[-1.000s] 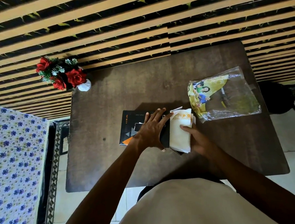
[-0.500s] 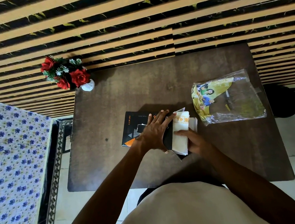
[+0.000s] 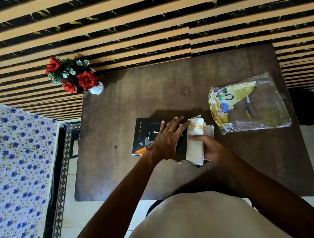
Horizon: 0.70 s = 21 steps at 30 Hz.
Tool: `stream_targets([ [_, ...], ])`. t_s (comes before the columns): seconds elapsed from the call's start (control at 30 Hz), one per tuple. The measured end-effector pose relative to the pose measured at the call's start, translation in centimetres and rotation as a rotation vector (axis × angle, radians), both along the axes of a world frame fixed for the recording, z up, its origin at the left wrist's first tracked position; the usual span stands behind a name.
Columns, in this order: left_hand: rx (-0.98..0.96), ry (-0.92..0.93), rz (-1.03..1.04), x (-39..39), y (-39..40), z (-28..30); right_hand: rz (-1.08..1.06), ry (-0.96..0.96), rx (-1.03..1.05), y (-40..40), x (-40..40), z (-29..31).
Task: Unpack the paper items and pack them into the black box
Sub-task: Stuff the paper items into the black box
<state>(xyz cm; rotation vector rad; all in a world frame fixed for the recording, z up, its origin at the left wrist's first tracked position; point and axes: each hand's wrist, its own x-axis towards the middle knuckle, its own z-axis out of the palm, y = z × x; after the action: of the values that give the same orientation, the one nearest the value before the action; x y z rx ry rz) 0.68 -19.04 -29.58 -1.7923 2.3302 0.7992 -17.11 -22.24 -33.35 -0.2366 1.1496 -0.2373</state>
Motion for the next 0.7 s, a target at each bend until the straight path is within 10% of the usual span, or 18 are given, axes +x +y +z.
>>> stream_targets([
  [0.7, 0.016, 0.032, 0.014, 0.4, -0.3, 0.2, 0.040, -0.044, -0.032, -0.2, 3.3, 0.7],
])
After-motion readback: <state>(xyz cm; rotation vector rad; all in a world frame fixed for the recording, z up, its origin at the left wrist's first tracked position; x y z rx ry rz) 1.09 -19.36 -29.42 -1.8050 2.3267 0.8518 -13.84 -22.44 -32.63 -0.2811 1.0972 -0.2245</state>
